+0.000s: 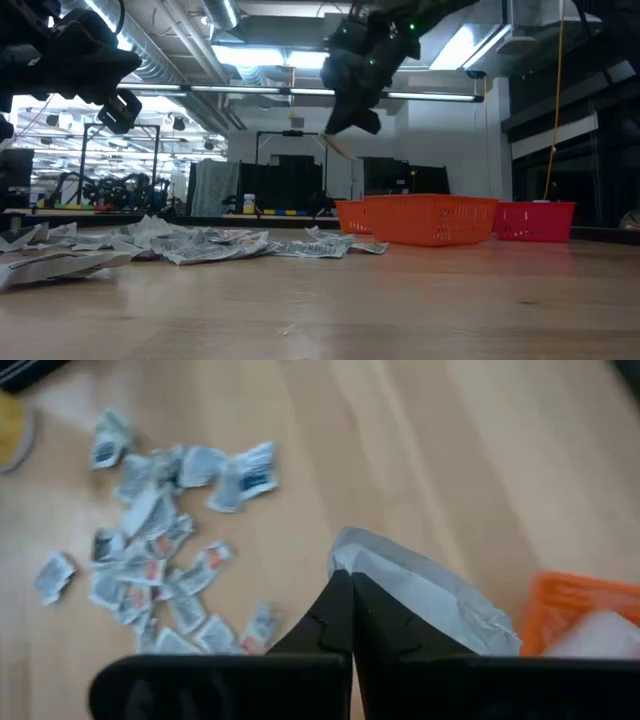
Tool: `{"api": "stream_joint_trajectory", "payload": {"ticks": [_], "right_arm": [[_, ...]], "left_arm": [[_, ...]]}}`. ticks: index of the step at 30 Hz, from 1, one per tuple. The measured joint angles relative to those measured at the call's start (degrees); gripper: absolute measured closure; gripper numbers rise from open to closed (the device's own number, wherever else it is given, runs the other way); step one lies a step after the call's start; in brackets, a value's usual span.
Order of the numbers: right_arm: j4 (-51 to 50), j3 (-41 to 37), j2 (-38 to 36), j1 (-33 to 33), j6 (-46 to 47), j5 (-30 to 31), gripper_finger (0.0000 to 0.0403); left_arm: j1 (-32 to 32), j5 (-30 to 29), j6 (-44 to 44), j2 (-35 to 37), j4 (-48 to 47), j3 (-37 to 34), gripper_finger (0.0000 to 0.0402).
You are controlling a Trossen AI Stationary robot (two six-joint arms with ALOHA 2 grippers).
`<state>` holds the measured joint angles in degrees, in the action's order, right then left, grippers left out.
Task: Pick & Place First Aid Supplies
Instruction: Put the green bandage pack into the top orange bin
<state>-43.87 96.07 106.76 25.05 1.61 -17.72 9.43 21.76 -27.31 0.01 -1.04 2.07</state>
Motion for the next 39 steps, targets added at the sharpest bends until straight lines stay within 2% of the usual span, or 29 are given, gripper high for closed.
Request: {"api": "stream_joint_trajectory", "payload": {"ticks": [17, 39], "right_arm": [[-8.02, 0.01, -0.02, 10.48, -0.37, 0.14, 0.0403], [-9.21, 0.0, -0.03, 11.33, -0.57, -1.5, 0.0403]], "left_arm": [[0.01, -0.01, 0.0, 0.0, 0.0, 0.0, 0.0386], [0.0, -0.01, 0.0, 0.0, -0.02, -0.02, 0.0386]]}}
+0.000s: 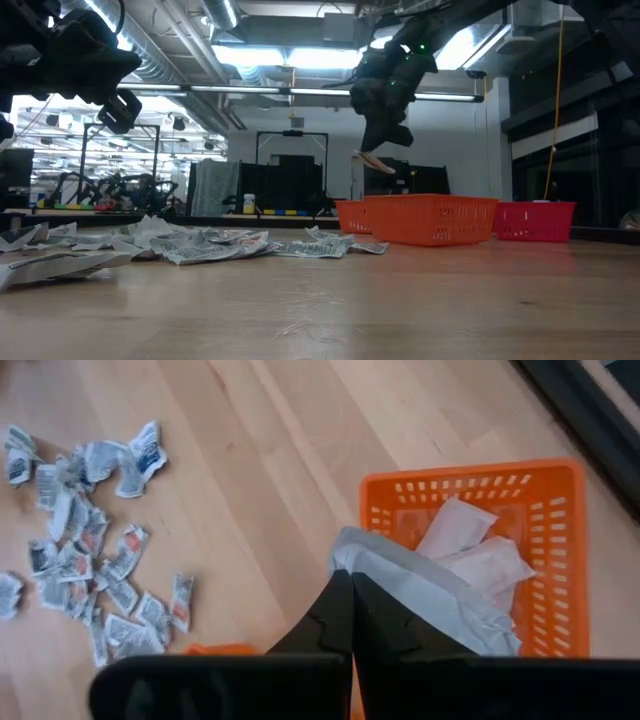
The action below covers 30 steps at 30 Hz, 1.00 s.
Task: Pick & Place First Aid Supplies
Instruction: Put the green bandage pack into the top orange bin
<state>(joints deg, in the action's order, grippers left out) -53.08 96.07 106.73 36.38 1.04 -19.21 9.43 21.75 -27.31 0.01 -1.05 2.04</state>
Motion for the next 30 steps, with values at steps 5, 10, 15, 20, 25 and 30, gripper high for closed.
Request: {"api": "stream_joint_trajectory", "payload": {"ticks": [5, 10, 15, 20, 25, 30], "right_arm": [[-1.65, 0.0, -0.01, 0.0, 0.36, -0.31, 0.0403], [-1.85, -1.11, -0.03, 1.08, 1.81, 1.26, 0.0403], [1.18, -5.13, -0.03, 2.18, 5.07, 1.05, 0.0403], [3.98, -9.61, -0.03, 1.94, 6.35, 0.38, 0.0403], [6.37, -12.34, -0.03, 1.51, 8.89, 0.56, 0.0403], [8.62, -13.14, -0.03, 1.05, 11.9, 0.62, 0.0403]], "left_arm": [[0.01, 0.0, 0.0, 0.0, 0.02, 0.0, 0.0386], [0.01, 0.01, 0.0, 0.0, 0.02, 0.02, 0.0386], [-0.02, -0.01, 0.0, 0.0, 0.02, 0.0, 0.0386], [0.01, -0.02, 0.0, 0.0, 0.02, 0.02, 0.0386], [0.0, 0.0, 0.0, 0.0, 0.01, 0.01, 0.0386], [0.0, 0.01, 0.0, 0.0, 0.02, 0.02, 0.0386]]}}
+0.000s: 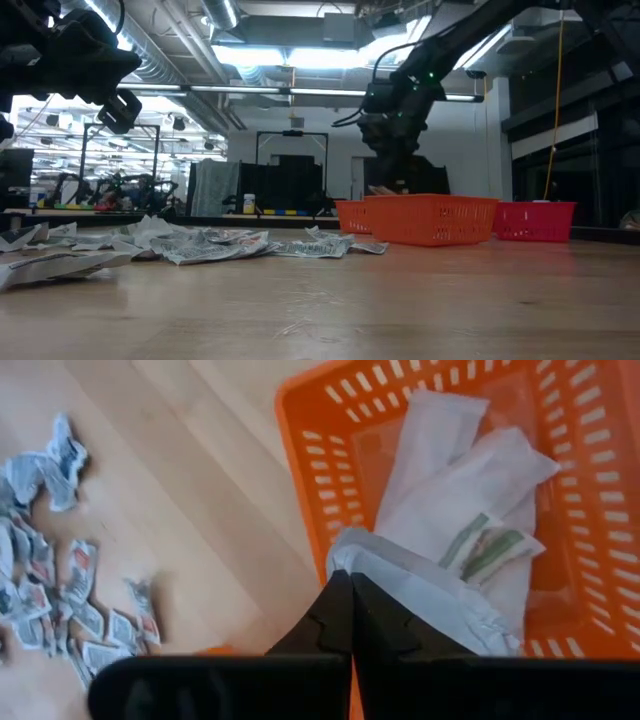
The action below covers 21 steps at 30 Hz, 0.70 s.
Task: Pick & Place First Aid Supplies
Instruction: Put the green bandage pack into the top orange bin
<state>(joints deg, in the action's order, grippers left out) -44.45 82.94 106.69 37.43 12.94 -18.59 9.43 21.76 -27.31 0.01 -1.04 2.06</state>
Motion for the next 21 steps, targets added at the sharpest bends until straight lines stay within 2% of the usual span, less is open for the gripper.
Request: {"api": "stream_joint_trajectory", "payload": {"ticks": [4, 14, 21], "right_arm": [[1.26, 0.02, 0.0, -0.07, 0.22, -0.05, 0.04], [3.29, 0.02, 0.0, -0.06, -0.27, -0.06, 0.036], [3.83, 0.02, 0.0, -0.06, -1.69, -1.85, 0.03]], "left_arm": [[0.0, -0.01, 0.0, 0.0, -0.01, 0.0, 0.0386], [0.0, 0.0, 0.0, 0.0, -0.02, 0.0, 0.0386], [0.0, -0.02, 0.0, 0.0, -0.01, 0.0, 0.0386]]}}
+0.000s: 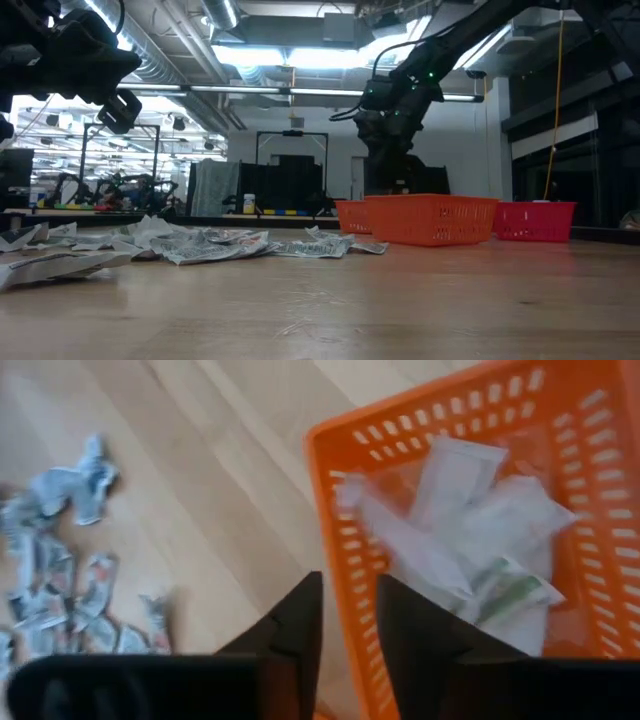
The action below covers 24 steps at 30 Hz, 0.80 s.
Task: Pick & Place First Aid Supplies
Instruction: Put the green bandage pack into the top orange bin, then put the orange ointment pack into the top red bin
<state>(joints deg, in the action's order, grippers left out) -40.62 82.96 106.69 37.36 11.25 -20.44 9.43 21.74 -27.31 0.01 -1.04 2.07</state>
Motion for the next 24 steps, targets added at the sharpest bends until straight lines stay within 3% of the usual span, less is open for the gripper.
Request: {"api": "stream_joint_trajectory", "payload": {"ticks": [7, 17, 24], "right_arm": [[1.36, 3.18, -1.2, -2.06, -7.24, -4.33, 0.0257], [2.3, 11.7, -2.43, -11.01, -12.25, -4.03, 0.0263], [3.39, 12.09, -2.43, -18.17, -14.96, -4.26, 0.0263]], "left_arm": [[0.01, 0.0, 0.0, 0.0, -0.02, 0.0, 0.0386], [-0.01, 0.0, 0.0, 0.0, 0.0, 0.0, 0.0386], [-0.02, 0.0, 0.0, 0.0, -0.02, -0.02, 0.0386]]}}
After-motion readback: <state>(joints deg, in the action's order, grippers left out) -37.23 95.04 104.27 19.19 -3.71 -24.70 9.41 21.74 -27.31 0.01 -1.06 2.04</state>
